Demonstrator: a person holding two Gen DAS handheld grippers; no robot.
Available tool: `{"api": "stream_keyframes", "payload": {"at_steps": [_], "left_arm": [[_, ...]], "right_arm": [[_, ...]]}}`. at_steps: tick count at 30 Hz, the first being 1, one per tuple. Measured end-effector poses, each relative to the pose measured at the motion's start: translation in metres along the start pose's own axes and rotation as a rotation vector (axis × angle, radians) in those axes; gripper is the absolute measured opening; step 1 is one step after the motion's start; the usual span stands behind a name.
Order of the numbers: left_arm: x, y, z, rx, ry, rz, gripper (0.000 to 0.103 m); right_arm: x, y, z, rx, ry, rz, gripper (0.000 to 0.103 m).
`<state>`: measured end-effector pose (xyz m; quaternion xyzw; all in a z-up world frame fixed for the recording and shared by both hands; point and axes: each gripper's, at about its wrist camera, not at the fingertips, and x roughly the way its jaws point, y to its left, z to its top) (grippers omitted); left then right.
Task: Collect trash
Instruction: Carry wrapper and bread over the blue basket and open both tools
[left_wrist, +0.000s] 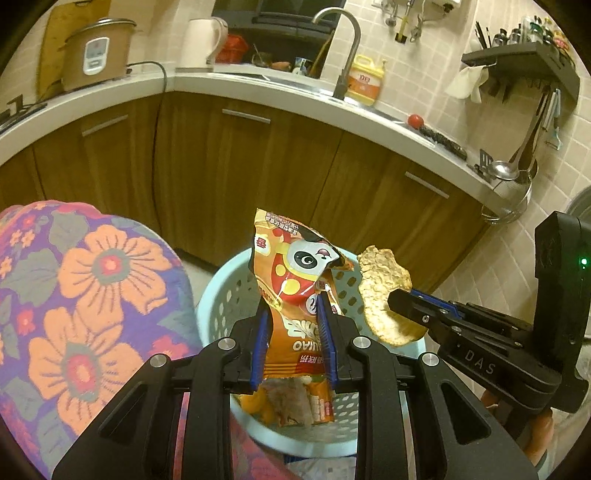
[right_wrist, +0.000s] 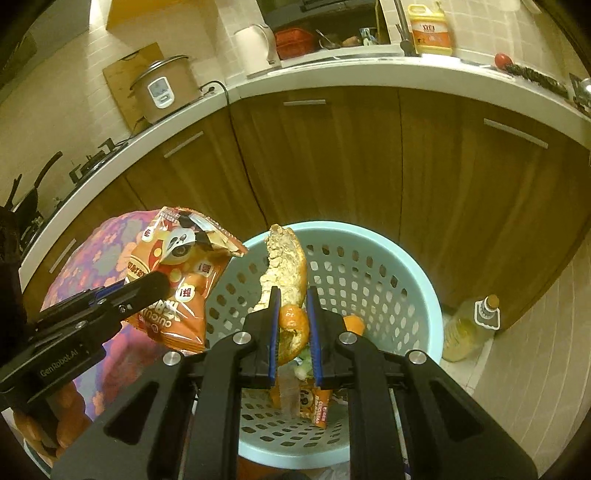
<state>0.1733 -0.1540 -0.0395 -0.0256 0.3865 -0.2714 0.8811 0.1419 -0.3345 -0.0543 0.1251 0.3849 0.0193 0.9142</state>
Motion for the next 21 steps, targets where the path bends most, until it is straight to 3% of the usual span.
{"api": "stream_keyframes", "payload": {"at_steps": [6,11,15,21], "left_arm": [[0.013,0.002,-0.001,-0.005,0.03,0.02,0.027],[0.016,0.006,-0.003,-0.016,0.038,0.032,0.044],[0.017,0.006,-0.002,-0.017,0.036,0.03,0.047],[0.009,0.008,-0.004,-0.027,0.015,0.026,0.047]], "right_arm": [[0.013,-0.008,-0.001,0.01,0.021,-0.009,0.012],[0.024,-0.014,-0.006,0.032,0.059,-0.002,0.017],[0.025,-0.014,-0.008,0.035,0.058,-0.005,0.024],[0.017,-0.011,-0.006,0.022,0.039,-0.003,0.024]]}}
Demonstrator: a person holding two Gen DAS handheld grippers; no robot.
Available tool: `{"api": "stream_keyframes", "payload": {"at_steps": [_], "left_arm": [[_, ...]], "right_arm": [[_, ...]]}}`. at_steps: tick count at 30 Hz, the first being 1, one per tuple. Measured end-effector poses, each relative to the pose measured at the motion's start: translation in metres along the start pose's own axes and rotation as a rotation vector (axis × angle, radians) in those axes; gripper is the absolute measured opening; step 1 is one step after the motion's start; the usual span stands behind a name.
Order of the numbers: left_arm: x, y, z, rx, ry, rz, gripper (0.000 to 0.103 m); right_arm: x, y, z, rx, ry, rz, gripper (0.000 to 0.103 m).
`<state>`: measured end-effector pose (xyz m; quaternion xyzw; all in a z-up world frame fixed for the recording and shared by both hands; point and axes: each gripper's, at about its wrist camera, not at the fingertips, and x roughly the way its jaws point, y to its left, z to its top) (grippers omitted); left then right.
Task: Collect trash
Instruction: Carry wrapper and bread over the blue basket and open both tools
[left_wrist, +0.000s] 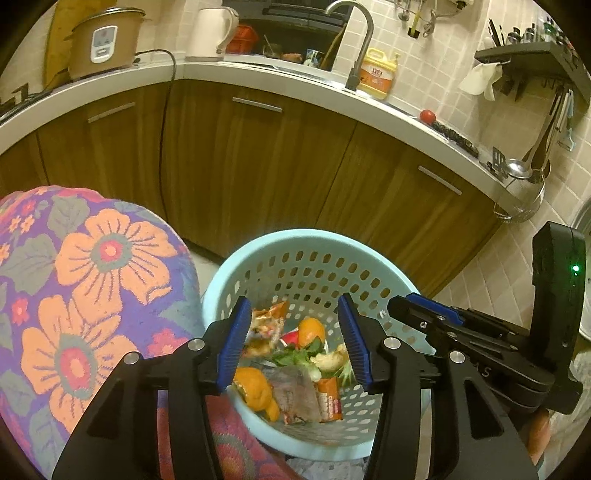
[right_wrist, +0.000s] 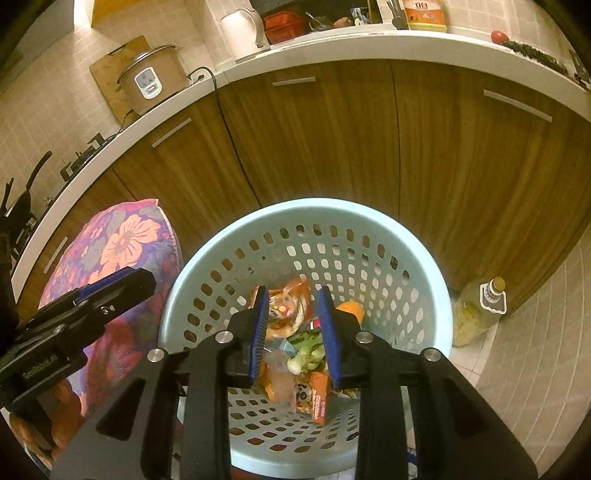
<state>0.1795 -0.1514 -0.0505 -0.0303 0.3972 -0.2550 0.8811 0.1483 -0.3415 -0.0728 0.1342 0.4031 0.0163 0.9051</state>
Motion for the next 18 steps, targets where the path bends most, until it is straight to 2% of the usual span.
{"api": "stream_keyframes", "payload": {"at_steps": [6,12,14,16,18], "left_arm": [[-0.012,0.0,-0.002,-0.003,-0.024,-0.008,0.048],[-0.033,0.001,-0.008,0.006,-0.074,0.008,0.059],[-0.043,-0.001,-0.011,0.02,-0.103,0.02,0.064],[-0.053,-0.002,-0.013,0.034,-0.126,0.037,0.067],[-0.063,-0.004,-0.015,0.045,-0.146,0.056,0.071]], "right_arm": [[-0.013,0.008,0.001,-0.019,-0.031,-0.007,0.024],[-0.032,0.016,-0.005,-0.036,-0.098,-0.016,0.024],[-0.036,0.019,-0.008,-0.041,-0.111,-0.023,0.028],[-0.04,0.024,-0.012,-0.047,-0.124,-0.031,0.039],[-0.044,0.03,-0.015,-0.058,-0.134,-0.036,0.043]]}}
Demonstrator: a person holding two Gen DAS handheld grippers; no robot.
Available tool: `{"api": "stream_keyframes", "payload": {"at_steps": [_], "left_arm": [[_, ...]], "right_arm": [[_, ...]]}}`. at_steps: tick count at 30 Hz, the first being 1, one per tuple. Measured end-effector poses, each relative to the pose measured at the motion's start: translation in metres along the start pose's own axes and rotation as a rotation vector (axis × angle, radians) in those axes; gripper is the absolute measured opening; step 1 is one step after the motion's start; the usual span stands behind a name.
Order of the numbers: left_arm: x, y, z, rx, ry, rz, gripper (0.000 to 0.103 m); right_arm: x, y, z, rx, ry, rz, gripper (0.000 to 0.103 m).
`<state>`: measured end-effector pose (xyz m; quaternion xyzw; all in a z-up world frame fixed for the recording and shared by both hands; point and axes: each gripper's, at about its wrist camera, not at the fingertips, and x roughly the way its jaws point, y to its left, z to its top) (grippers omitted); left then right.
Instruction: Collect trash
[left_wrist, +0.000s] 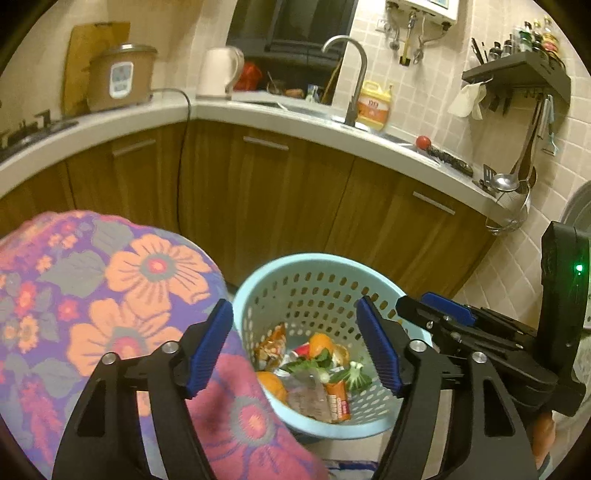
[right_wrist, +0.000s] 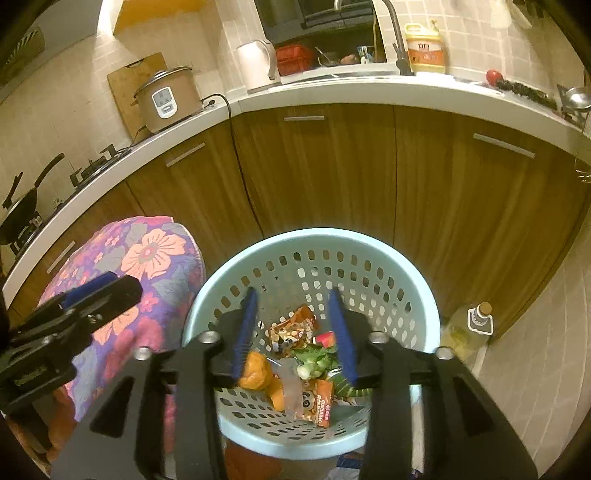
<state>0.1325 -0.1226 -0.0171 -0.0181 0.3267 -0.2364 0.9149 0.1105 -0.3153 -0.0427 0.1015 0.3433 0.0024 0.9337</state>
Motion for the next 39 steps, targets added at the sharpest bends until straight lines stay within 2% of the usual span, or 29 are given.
{"api": "stream_keyframes", "payload": {"at_steps": [5,7,9,13,16,22,31,39], "left_arm": [[-0.028,0.001,-0.004,0.036,-0.046,0.082,0.074],[-0.042,0.006,-0.007,0.041,-0.073,0.116,0.078],[-0.059,0.017,-0.012,0.024,-0.11,0.155,0.081],[-0.075,0.037,-0.017,-0.026,-0.144,0.186,0.081],[-0.079,0.045,-0.022,-0.027,-0.166,0.228,0.081],[-0.081,0.05,-0.033,-0.007,-0.184,0.292,0.081],[-0.087,0.051,-0.034,-0.008,-0.21,0.307,0.084],[-0.089,0.058,-0.033,-0.042,-0.212,0.297,0.084]], "right_arm": [[-0.018,0.017,-0.001,-0.014,-0.036,0.01,0.046],[-0.027,0.024,-0.002,-0.024,-0.066,0.012,0.058],[-0.035,0.034,-0.004,-0.04,-0.088,0.013,0.058],[-0.044,0.051,-0.01,-0.055,-0.115,0.007,0.059],[-0.049,0.064,-0.014,-0.077,-0.141,-0.021,0.064],[-0.053,0.087,-0.023,-0.107,-0.184,-0.024,0.066],[-0.062,0.108,-0.025,-0.145,-0.247,-0.04,0.072],[-0.062,0.107,-0.024,-0.141,-0.251,-0.049,0.073]]}}
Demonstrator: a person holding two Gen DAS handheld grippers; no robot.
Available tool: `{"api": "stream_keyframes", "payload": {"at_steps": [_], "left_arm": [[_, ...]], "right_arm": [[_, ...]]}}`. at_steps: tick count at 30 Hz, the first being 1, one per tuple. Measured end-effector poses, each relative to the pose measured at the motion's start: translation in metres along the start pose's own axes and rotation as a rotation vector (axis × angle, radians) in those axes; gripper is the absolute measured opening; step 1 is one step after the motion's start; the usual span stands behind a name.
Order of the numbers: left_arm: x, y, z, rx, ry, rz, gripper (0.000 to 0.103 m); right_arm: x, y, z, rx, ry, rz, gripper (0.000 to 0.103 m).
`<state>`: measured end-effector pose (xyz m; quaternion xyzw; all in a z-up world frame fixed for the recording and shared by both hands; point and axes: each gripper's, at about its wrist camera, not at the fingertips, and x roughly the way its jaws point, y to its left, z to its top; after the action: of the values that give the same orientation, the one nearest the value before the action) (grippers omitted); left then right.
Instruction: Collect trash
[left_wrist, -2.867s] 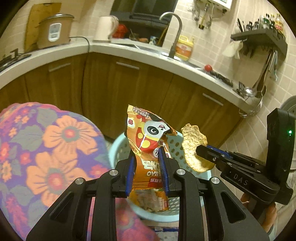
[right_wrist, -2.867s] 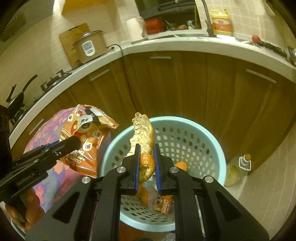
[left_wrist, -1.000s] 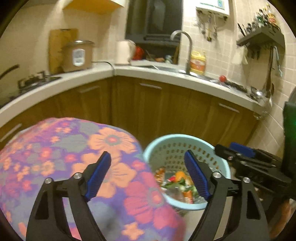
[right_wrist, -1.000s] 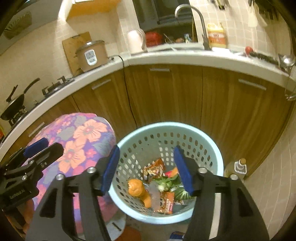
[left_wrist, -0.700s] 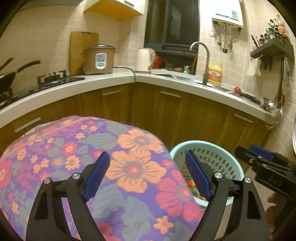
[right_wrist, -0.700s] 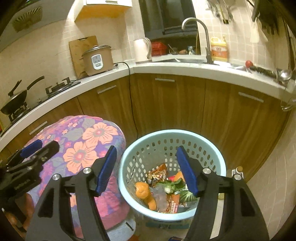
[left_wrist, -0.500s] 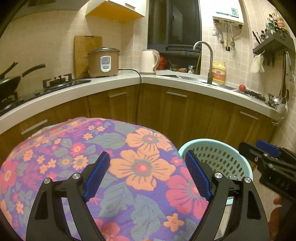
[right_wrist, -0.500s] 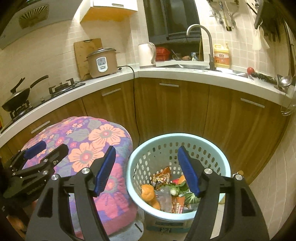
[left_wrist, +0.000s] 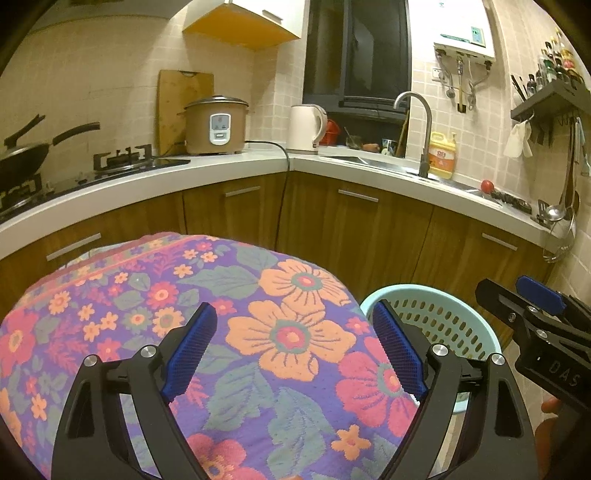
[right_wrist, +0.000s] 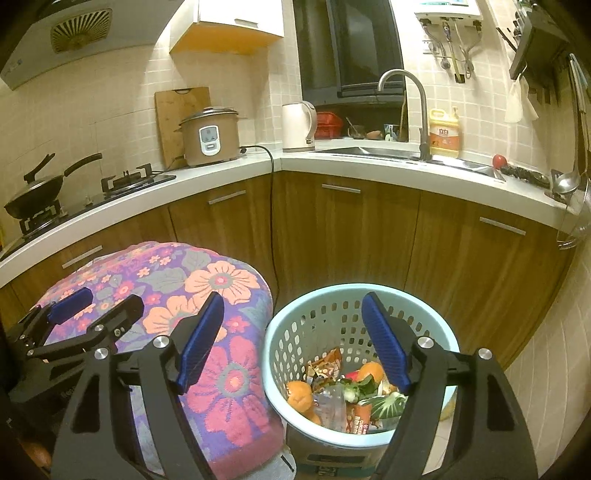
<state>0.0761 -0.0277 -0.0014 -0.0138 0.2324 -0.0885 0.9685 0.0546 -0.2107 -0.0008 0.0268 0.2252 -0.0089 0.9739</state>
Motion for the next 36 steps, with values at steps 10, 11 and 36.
{"api": "stream_keyframes", "payload": {"at_steps": [10,11,36], "left_arm": [[0.001,0.001,0.0,0.0,0.0,-0.001,0.085],[0.001,0.001,0.0,0.0,0.0,-0.003,0.085],[-0.004,-0.008,-0.001,0.046,-0.032,0.043,0.086]], "right_arm": [[0.002,-0.005,-0.002,0.001,0.008,-0.006,0.073],[0.002,-0.005,-0.003,0.001,0.009,-0.007,0.073],[0.004,-0.009,-0.006,0.005,0.017,-0.03,0.073]]}}
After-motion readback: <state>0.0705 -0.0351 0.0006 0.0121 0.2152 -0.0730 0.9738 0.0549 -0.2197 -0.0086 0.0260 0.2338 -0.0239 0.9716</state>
